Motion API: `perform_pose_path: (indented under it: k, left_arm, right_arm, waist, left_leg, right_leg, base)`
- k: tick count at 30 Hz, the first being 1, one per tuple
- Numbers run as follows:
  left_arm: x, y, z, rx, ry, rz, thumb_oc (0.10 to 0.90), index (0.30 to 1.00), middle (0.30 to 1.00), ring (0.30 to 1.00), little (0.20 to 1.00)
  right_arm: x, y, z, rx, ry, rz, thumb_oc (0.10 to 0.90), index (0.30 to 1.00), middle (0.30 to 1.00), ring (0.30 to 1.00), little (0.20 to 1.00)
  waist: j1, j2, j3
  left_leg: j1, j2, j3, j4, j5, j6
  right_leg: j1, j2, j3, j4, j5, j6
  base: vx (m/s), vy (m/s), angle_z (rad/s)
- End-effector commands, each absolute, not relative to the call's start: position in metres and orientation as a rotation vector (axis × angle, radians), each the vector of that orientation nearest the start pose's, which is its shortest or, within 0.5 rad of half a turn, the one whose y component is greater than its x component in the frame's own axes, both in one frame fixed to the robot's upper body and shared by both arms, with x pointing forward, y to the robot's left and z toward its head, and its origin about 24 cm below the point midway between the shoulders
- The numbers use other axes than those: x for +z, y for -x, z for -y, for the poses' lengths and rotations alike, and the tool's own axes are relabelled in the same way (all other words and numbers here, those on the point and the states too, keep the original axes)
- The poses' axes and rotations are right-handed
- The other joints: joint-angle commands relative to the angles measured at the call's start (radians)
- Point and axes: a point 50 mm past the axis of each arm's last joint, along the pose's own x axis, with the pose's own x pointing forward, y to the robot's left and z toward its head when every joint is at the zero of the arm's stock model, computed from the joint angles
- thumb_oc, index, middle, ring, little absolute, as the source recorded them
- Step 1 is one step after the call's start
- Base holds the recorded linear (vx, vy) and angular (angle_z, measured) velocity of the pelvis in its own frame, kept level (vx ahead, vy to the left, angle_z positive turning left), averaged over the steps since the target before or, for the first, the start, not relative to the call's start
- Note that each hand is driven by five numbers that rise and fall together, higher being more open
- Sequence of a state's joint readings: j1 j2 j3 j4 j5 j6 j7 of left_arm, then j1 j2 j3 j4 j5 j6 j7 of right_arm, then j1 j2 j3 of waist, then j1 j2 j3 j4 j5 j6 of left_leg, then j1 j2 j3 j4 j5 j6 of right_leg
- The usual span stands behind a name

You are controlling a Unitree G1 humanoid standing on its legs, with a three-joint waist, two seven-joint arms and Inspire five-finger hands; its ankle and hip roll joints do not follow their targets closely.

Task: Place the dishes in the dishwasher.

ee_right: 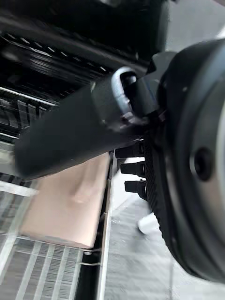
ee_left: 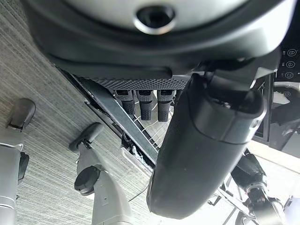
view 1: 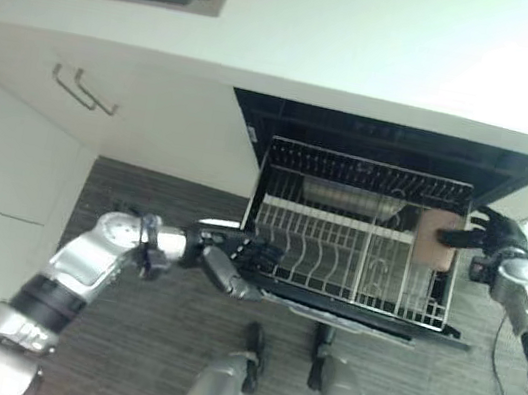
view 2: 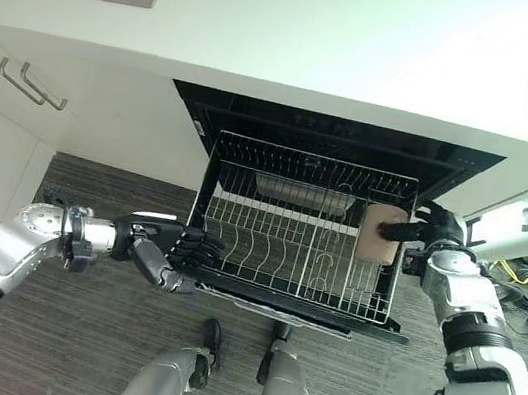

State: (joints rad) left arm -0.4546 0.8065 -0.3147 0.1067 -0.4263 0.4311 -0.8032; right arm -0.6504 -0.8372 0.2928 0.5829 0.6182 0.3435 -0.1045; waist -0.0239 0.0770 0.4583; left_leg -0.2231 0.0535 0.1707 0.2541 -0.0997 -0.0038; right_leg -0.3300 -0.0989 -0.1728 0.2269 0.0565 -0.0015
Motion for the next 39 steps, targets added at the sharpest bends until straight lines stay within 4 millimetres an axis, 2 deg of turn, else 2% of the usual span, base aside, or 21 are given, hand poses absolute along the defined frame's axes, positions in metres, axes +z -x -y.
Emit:
perform_pose_path:
  k: [1,4,5,9,10,17,19,21,26,31,34,35,36,37,38,39]
  left_arm:
    - [0.067,-0.261,-0.210,-0.996,-0.326,-0.628,0.800,0.900,0.900,0.900,0.900]
    - [0.068,-0.261,-0.211,-0.952,-0.311,-0.594,0.800,0.900,0.900,0.900,0.900]
    - [0.074,-0.263,-0.212,-0.879,-0.255,-0.511,0.800,0.900,0.900,0.900,0.900]
    - [0.089,-0.270,-0.214,-0.718,-0.141,-0.306,0.800,0.900,0.900,0.900,0.900]
    - [0.099,-0.271,-0.215,-0.648,-0.089,-0.203,0.800,0.900,0.900,0.900,0.900]
    - [0.128,-0.259,-0.229,-0.368,0.043,0.206,0.800,0.900,0.900,0.900,0.900]
    - [0.136,-0.254,-0.233,-0.314,0.062,0.295,0.800,0.900,0.900,0.900,0.900]
    - [0.151,-0.246,-0.239,-0.235,0.086,0.430,0.800,0.900,0.900,0.900,0.900]
    - [0.168,-0.227,-0.251,-0.086,0.110,0.630,0.800,0.900,0.900,0.900,0.900]
    - [0.168,-0.220,-0.254,-0.028,0.168,0.652,0.800,0.900,0.900,0.900,0.900]
    - [0.169,-0.221,-0.249,-0.043,0.206,0.664,0.800,0.900,0.900,0.900,0.900]
    - [0.169,-0.221,-0.246,-0.050,0.210,0.670,0.800,0.900,0.900,0.900,0.900]
    - [0.165,-0.219,-0.242,-0.057,0.223,0.664,0.800,0.900,0.900,0.900,0.900]
    - [0.165,-0.219,-0.241,-0.058,0.224,0.664,0.800,0.900,0.900,0.900,0.900]
    - [0.163,-0.216,-0.241,-0.053,0.226,0.669,0.800,0.900,0.900,0.900,0.900]
    - [0.162,-0.213,-0.243,-0.048,0.238,0.675,0.800,0.900,0.900,0.900,0.900]
  right_arm:
    - [0.149,-0.340,0.313,-0.186,0.219,-0.222,0.800,0.900,0.900,0.900,0.900]
    - [0.142,-0.331,0.307,-0.148,0.170,-0.194,0.800,0.900,0.900,0.900,0.900]
    - [0.136,-0.321,0.300,-0.120,0.105,-0.162,0.800,0.900,0.900,0.900,0.900]
    - [0.121,-0.306,0.290,-0.116,0.026,-0.124,0.800,0.900,0.900,0.900,0.900]
    - [0.116,-0.300,0.287,-0.128,-0.003,-0.104,0.800,0.900,0.900,0.900,0.900]
    - [0.110,-0.276,0.281,-0.191,-0.076,0.006,0.800,0.900,0.900,0.900,0.900]
    - [0.116,-0.269,0.282,-0.230,-0.064,0.069,0.800,0.900,0.900,0.900,0.900]
    - [0.132,-0.262,0.282,-0.284,-0.068,0.191,0.800,0.900,0.900,0.900,0.900]
    - [0.164,-0.242,0.273,-0.302,-0.090,0.444,0.800,0.900,0.900,0.900,0.900]
    - [0.186,-0.228,0.267,-0.287,-0.055,0.626,0.800,0.900,0.900,0.900,0.900]
    - [0.197,-0.224,0.269,-0.290,-0.027,0.677,0.800,0.900,0.900,0.900,0.900]
    - [0.201,-0.224,0.273,-0.297,-0.018,0.696,0.800,0.900,0.900,0.900,0.900]
    - [0.205,-0.224,0.276,-0.291,-0.005,0.715,0.800,0.900,0.900,0.900,0.900]
    - [0.205,-0.223,0.276,-0.290,-0.003,0.716,0.800,0.900,0.900,0.900,0.900]
    - [0.208,-0.222,0.277,-0.290,0.010,0.733,0.800,0.900,0.900,0.900,0.900]
    - [0.212,-0.221,0.278,-0.290,0.016,0.747,0.800,0.900,0.900,0.900,0.900]
  waist:
    - [0.013,-0.023,-0.067]
    - [-0.001,-0.033,-0.071]
    - [-0.013,-0.044,-0.077]
    - [-0.022,-0.056,-0.086]
    - [-0.022,-0.060,-0.087]
    - [-0.020,-0.085,-0.118]
    - [-0.021,-0.089,-0.125]
    - [-0.019,-0.090,-0.137]
    - [-0.013,-0.082,-0.173]
    - [-0.013,-0.073,-0.196]
    - [-0.013,-0.082,-0.190]
    - [-0.010,-0.086,-0.179]
    - [-0.013,-0.088,-0.178]
    - [-0.012,-0.086,-0.178]
    - [-0.003,-0.087,-0.183]
    - [0.003,-0.087,-0.185]
  left_leg:
    - [-0.027,0.097,-0.042,0.046,-0.034,-0.100]
    - [-0.018,0.102,-0.033,0.046,-0.037,-0.097]
    - [-0.010,0.105,-0.025,0.046,-0.039,-0.094]
    - [0.001,0.108,-0.016,0.046,-0.044,-0.090]
    - [0.014,0.109,-0.014,0.046,-0.053,-0.089]
    - [0.026,0.114,-0.018,0.046,-0.044,-0.089]
    - [0.031,0.115,-0.019,0.046,-0.045,-0.090]
    - [0.036,0.117,-0.022,0.046,-0.047,-0.092]
    - [0.043,0.124,-0.032,0.046,-0.045,-0.100]
    - [0.066,0.118,-0.013,0.046,-0.040,-0.107]
    - [0.087,0.111,0.042,0.046,-0.003,-0.116]
    - [0.084,0.140,0.034,0.046,0.035,-0.132]
    - [0.073,0.204,-0.003,0.046,0.045,-0.154]
    - [0.069,0.210,-0.014,0.046,0.044,-0.157]
    - [0.045,0.231,-0.086,0.046,0.043,-0.167]
    - [0.029,0.233,-0.128,0.046,0.044,-0.171]
  right_leg:
    - [0.047,-0.078,0.045,0.073,-0.127,0.134]
    - [0.052,-0.072,0.053,0.073,-0.127,0.135]
    - [0.058,-0.066,0.063,0.073,-0.128,0.137]
    - [0.067,-0.063,0.069,0.073,-0.133,0.138]
    - [0.081,-0.062,0.068,0.073,-0.142,0.140]
    - [0.103,-0.052,0.062,0.073,-0.149,0.132]
    - [0.110,-0.050,0.059,0.073,-0.153,0.130]
    - [0.119,-0.044,0.059,0.073,-0.161,0.125]
    - [0.136,-0.036,0.054,0.073,-0.179,0.115]
    - [0.141,-0.029,0.050,0.073,-0.188,0.104]
    - [0.148,-0.053,0.031,0.073,-0.178,0.097]
    - [0.157,-0.061,0.027,0.073,-0.172,0.098]
    - [0.166,-0.071,0.041,0.073,-0.167,0.107]
    - [0.167,-0.070,0.045,0.073,-0.169,0.109]
    - [0.172,-0.071,0.079,0.073,-0.176,0.117]
    - [0.175,-0.071,0.103,0.073,-0.181,0.122]
  base:
    - [0.00,0.000,0.00]
    - [0.01,0.005,-0.13]
    - [0.03,0.001,-0.11]
    - [0.02,-0.018,-0.10]
    - [0.01,-0.047,-0.04]
    - [0.03,-0.079,-0.01]
    - [0.05,-0.092,0.02]
    - [0.06,-0.119,0.06]
    - [0.07,-0.107,0.07]
    - [0.07,-0.060,0.09]
    - [0.04,0.089,0.05]
    - [0.10,0.542,0.24]
    - [0.09,0.523,0.43]
    - [0.12,0.649,0.36]
    - [0.09,0.459,0.17]
    - [0.11,0.575,-0.10]
